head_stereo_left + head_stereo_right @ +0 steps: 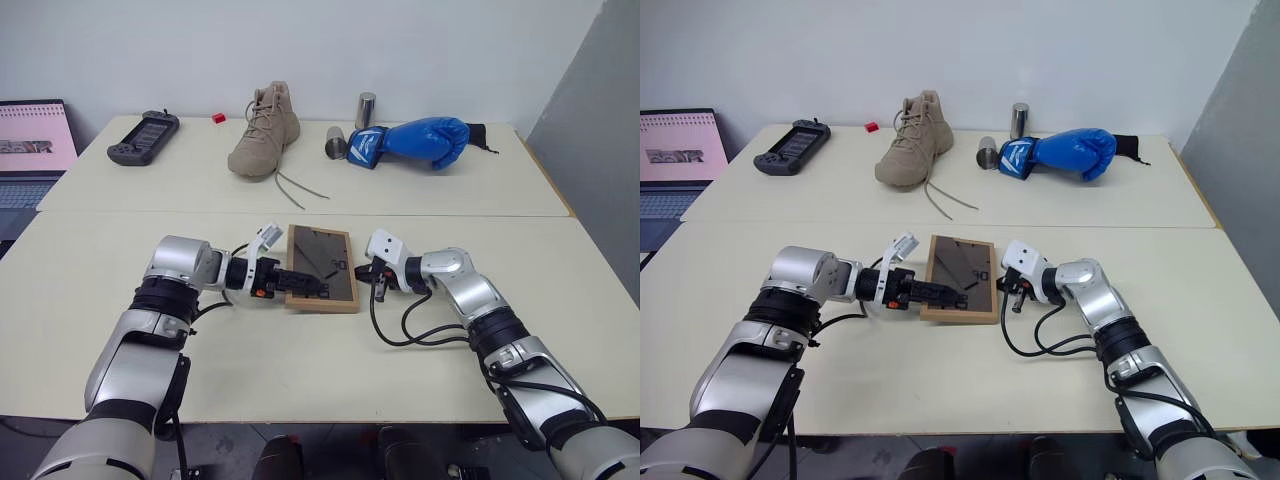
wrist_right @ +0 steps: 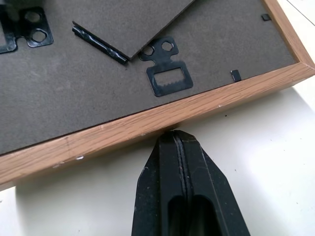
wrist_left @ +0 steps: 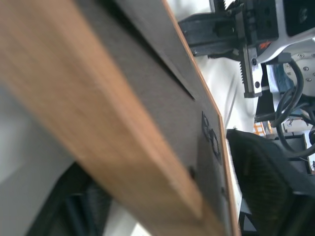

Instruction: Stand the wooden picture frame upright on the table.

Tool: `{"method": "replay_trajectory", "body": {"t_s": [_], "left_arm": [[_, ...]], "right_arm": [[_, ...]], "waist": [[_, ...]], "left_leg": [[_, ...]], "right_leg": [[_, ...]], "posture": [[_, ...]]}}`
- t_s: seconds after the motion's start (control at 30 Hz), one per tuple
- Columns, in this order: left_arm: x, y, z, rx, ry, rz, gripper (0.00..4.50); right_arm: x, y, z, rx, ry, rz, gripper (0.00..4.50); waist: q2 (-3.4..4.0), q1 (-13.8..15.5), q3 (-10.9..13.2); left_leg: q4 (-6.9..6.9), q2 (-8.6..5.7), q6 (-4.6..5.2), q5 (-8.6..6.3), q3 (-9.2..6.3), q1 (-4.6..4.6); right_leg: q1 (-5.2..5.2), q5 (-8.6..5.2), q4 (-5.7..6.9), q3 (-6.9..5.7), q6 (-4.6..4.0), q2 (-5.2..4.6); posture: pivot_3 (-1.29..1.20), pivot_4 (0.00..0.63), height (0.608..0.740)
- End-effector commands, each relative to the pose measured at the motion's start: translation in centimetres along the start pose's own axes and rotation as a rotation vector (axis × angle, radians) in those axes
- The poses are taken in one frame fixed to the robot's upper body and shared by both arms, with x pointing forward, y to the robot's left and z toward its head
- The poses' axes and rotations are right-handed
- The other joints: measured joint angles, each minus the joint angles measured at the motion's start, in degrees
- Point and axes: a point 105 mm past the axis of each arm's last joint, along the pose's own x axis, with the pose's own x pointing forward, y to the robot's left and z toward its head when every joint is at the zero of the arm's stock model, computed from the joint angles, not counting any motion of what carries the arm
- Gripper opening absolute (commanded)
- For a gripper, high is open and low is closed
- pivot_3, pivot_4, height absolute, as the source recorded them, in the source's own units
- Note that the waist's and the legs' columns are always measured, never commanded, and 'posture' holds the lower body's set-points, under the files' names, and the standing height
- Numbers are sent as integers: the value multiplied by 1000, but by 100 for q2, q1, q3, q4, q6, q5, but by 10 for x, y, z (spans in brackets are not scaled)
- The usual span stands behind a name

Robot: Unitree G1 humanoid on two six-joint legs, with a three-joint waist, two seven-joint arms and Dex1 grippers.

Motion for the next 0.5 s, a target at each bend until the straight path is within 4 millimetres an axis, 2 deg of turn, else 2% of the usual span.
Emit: {"method": "replay_trajectory", "body": {"t_s": [0.03,0.07,0.23,0.37,0.47,0.5], "left_arm": [[-5,-9,19,41,-75,-24,2545],[-6,-9,21,47,-84,-24,2235],[-8,-14,28,57,-118,-34,1415],[-11,-17,36,74,-143,-26,1301],[-15,-23,42,86,-165,-36,1301],[-17,-25,45,94,-177,-38,1301]], "right_arm": [[-6,1,3,-7,-29,-12,0],[-7,4,-1,-1,-21,-8,0],[-8,12,-8,15,-14,-1,0],[-13,6,-4,25,-24,-26,0],[-25,-5,-3,25,-18,-56,0],[-36,-14,-3,25,-13,-73,0]], "waist": [[0,2,0],[0,0,0],[0,-2,0],[0,-6,0],[0,-6,0],[0,0,0]], "left_leg": [[0,0,0,0,-1,0],[0,0,0,0,-1,-1],[0,0,0,0,-4,-1],[0,0,0,0,-8,0],[0,-1,0,0,-10,0],[0,-1,0,0,-10,-1]], "right_leg": [[0,0,1,-1,0,0],[0,0,0,-1,0,0],[0,0,1,-3,-1,0],[0,-1,2,-3,-1,3],[0,-1,2,-3,-1,3],[0,-1,2,-3,-1,3]], "posture": [[0,150,740],[0,150,740],[0,150,740],[0,150,740],[0,150,740],[0,150,740]]}}
